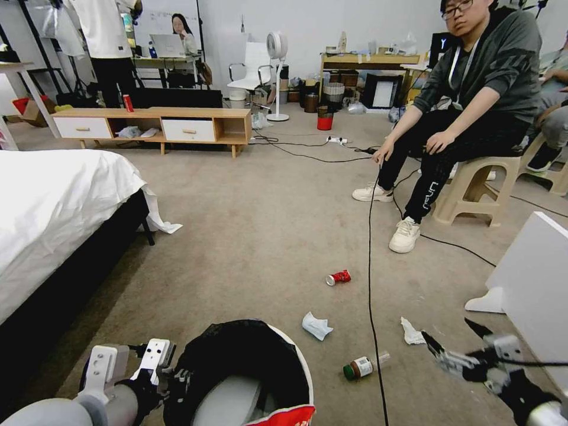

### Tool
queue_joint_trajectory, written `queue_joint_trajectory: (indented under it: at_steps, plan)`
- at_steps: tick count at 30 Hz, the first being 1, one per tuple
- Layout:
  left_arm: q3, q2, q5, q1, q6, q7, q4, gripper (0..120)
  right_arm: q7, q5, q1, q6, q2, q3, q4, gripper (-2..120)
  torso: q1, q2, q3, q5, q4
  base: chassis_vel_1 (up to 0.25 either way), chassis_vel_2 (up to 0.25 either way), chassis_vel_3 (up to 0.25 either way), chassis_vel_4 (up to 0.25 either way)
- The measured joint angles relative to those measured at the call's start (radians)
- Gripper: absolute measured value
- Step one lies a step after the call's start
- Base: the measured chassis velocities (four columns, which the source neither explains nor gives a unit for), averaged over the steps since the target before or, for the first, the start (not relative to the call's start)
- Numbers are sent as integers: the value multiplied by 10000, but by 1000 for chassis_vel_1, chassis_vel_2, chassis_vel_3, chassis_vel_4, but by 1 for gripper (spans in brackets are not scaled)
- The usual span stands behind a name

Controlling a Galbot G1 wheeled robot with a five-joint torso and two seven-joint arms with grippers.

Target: Pick up the trash bin and place the garbage on the floor into it.

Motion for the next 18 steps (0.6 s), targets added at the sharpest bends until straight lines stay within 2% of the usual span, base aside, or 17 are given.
queue_joint_trajectory:
  at_steps: [2,8,18]
  plan:
    - [6,-4,17,-32,1,46,30,1,-65,-567,-132,146,340,-143,-210,100,0,0,0,1,-1,0,0,0,0]
    - [7,22,0,-76,0,94,62,1,-107,-887,-68,183,676,-459,-422,100,0,0,0,1,0,0,0,0,0]
    - [299,-116,84,-208,0,110,164,1,397,-976,1252,-1074,989,-1549,-1319,100,0,-1,2,1,1,0,0,0,0]
